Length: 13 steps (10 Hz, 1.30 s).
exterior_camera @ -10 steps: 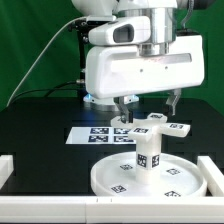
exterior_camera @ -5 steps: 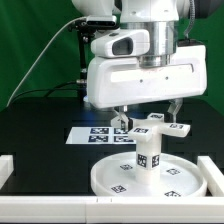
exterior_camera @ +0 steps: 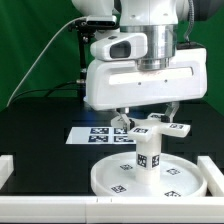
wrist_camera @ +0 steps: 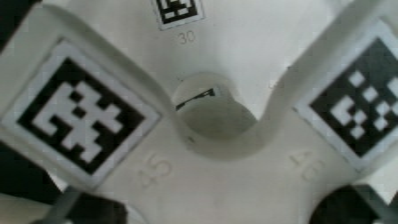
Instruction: Assemble round table
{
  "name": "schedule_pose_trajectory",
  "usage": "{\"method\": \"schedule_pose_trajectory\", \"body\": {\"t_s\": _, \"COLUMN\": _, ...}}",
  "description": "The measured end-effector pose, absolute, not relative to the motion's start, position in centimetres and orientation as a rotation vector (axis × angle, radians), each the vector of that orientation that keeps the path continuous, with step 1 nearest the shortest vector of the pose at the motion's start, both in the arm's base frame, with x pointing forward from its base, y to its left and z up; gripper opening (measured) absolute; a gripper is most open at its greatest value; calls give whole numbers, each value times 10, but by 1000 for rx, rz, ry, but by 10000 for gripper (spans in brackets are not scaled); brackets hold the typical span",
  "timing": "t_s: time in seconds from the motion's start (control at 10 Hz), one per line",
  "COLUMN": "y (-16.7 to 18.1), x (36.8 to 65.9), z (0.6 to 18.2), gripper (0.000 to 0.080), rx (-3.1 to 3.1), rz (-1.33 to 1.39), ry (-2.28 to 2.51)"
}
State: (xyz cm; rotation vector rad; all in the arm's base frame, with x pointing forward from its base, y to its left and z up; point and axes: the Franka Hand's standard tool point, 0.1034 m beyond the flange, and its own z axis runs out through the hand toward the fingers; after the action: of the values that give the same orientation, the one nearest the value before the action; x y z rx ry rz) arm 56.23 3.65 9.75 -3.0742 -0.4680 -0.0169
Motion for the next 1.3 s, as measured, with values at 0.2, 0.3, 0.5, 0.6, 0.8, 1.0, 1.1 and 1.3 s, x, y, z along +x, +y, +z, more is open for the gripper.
{"method": "schedule_pose_trajectory", "body": {"t_s": 0.2, "y": 37, "x": 562, "z": 98, "gripper": 440, "rx": -3101, "rz": -13, "ry": -213}}
{"method": "schedule_pose_trajectory", "body": {"t_s": 0.3, "y": 37, "x": 563, "z": 97, "gripper": 440, "rx": -3107, "rz": -16, "ry": -108}}
{"method": "schedule_pose_trajectory", "body": {"t_s": 0.5, "y": 40, "x": 564, "z": 97, "gripper": 440, "rx": -3101, "rz": -35, "ry": 252}}
{"method": "schedule_pose_trajectory", "body": {"t_s": 0.6, "y": 40, "x": 564, "z": 97, "gripper": 440, "rx": -3084, "rz": -40, "ry": 417}}
{"method": "schedule_pose_trajectory", "body": {"t_s": 0.8, "y": 40, "x": 564, "z": 97, "gripper": 440, "rx": -3020, "rz": -45, "ry": 728}}
{"method": "schedule_pose_trajectory", "body": {"t_s": 1.0, "y": 40, "x": 563, "z": 97, "gripper": 440, "rx": -2944, "rz": -38, "ry": 966}}
{"method": "schedule_pose_trajectory", "body": {"t_s": 1.1, "y": 41, "x": 563, "z": 97, "gripper": 442, "rx": -2897, "rz": -36, "ry": 1098}}
{"method": "schedule_pose_trajectory", "body": {"t_s": 1.3, "y": 40, "x": 564, "z": 97, "gripper": 442, "rx": -2788, "rz": -27, "ry": 1329}}
